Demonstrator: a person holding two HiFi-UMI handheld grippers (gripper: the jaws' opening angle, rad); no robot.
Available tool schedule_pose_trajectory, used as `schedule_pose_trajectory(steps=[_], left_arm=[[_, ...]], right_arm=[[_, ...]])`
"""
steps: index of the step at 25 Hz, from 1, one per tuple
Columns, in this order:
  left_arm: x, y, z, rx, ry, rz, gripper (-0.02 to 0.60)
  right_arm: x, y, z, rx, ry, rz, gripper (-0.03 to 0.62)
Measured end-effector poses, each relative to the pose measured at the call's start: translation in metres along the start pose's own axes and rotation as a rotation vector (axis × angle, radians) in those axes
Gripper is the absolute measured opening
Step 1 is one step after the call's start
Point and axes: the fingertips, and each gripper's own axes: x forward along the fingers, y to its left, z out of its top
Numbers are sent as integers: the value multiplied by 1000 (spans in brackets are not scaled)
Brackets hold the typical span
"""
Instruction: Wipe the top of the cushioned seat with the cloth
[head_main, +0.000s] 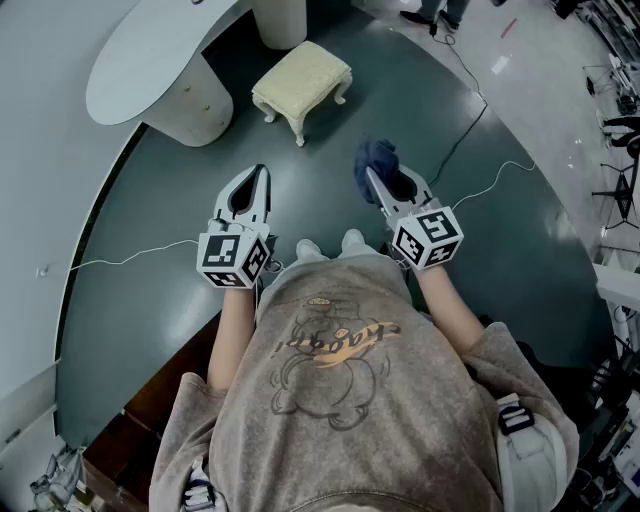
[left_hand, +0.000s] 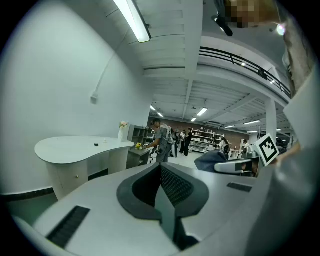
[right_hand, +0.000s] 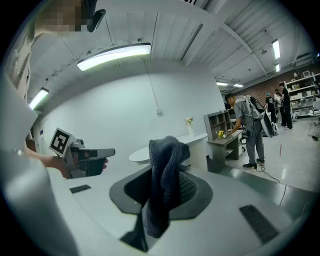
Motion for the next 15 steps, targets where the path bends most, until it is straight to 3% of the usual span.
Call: schedule_pose_trajectory(steps=[4,15], left_arm=[[2,8,-3,36,-2,-8,17],[14,24,0,17,-19,-7,17]], right_arm=[[13,7,-4,9,-17,3,87],[26,-6,-3,32,-15,-54,87]])
